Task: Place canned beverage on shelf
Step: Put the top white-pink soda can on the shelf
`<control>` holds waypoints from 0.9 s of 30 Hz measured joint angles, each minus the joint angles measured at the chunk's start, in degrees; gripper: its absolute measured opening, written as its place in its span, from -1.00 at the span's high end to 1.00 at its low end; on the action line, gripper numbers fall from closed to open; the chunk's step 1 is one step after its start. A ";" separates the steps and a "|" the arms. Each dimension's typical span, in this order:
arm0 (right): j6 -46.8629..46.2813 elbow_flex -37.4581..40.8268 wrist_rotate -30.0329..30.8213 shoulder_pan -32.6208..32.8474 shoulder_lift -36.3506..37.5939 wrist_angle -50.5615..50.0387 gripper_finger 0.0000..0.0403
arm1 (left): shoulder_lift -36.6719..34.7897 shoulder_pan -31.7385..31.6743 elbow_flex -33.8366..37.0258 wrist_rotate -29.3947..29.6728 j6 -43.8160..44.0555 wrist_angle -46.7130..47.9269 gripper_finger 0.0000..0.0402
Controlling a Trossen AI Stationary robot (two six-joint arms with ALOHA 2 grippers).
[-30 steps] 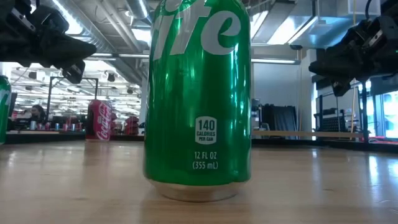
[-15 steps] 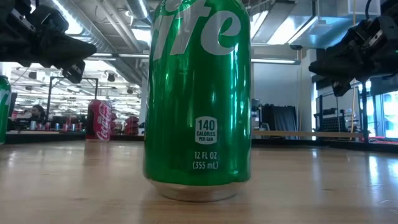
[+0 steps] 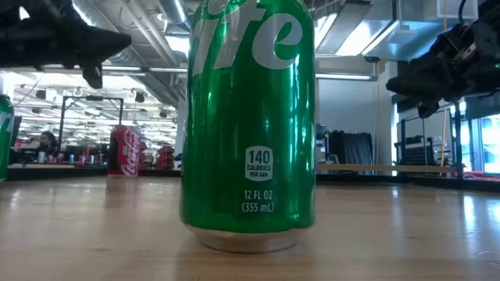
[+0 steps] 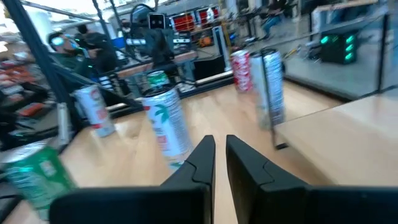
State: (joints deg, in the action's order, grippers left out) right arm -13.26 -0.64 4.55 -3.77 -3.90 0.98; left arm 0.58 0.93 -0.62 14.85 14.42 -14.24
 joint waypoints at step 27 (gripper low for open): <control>-0.43 0.17 0.85 -0.02 0.00 1.85 0.86 | 30.11 -0.02 -21.28 7.13 -3.19 -13.72 0.97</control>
State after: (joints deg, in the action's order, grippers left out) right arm -13.69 -0.48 5.40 -3.79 -3.90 2.83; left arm 30.69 0.91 -21.90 21.98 11.23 -27.96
